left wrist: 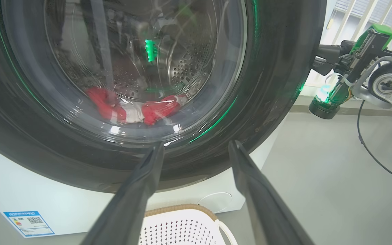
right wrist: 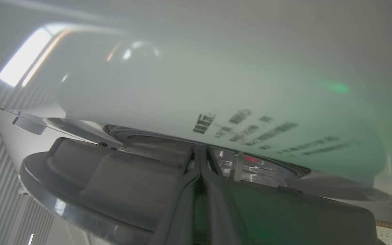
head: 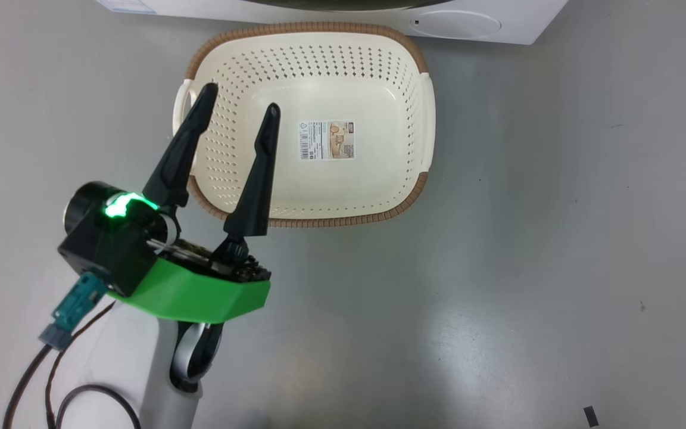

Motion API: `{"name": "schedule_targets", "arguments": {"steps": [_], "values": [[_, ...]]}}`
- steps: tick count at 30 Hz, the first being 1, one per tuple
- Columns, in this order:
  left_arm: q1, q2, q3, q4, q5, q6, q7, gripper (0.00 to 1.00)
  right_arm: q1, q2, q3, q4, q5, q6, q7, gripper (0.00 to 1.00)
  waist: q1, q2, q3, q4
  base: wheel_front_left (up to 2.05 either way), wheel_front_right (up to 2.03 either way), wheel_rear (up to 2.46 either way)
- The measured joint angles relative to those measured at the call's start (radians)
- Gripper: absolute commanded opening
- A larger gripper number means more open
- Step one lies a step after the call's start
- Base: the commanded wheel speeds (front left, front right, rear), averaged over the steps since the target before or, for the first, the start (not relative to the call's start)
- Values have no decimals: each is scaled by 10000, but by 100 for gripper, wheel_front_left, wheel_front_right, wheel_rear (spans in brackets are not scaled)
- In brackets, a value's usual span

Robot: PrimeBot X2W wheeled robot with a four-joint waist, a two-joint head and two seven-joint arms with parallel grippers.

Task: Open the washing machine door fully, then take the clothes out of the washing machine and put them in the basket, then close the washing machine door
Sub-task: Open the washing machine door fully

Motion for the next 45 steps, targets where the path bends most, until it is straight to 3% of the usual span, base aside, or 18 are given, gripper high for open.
{"name": "schedule_targets", "arguments": {"steps": [18, 45], "values": [[1, -21, 65, 247, 0, 0, -2, 100, 368, 10, 165, -100, -21, -2, 1164, 0, 0, 0, -328, -160, 0, 0, 0], [66, 96, 65, 477, -13, 0, -2, 100, 1552, 802, 537, 77, -125, -2, 2061, 0, 0, 0, -1416, -699, 0, 0, 0]]}}
